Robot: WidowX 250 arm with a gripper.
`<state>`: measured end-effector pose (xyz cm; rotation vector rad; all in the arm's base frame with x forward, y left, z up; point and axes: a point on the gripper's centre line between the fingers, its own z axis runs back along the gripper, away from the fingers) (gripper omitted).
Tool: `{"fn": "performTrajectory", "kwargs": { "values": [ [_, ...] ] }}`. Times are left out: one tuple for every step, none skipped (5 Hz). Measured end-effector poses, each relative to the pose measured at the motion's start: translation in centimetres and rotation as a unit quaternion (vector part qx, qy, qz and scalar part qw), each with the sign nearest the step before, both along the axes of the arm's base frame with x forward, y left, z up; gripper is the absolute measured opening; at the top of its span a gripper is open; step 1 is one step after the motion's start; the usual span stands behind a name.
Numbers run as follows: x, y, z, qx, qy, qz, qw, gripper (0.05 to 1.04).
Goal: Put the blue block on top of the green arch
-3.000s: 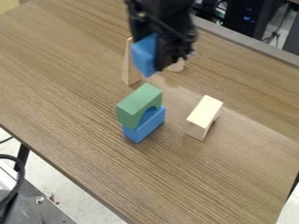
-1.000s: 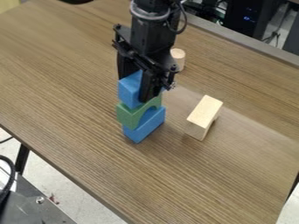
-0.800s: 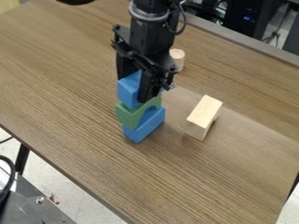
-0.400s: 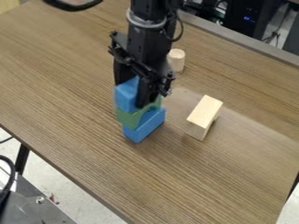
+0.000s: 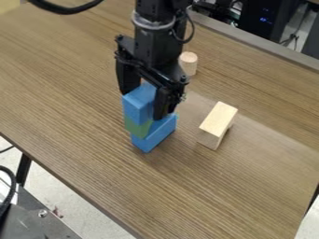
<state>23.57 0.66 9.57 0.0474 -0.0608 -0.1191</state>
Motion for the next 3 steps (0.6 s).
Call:
{"fn": "performTrajectory", "kwargs": {
  "values": [
    [0.0,-0.1,0.7,-0.001,-0.015,0.001,0.9999,0.999],
    [-0.2,-0.1,2.2,0.007,-0.04,-0.007,0.9991,0.999],
    [-0.1,-0.4,4.2,0.035,-0.073,-0.034,0.9961,0.999]
  ]
}}
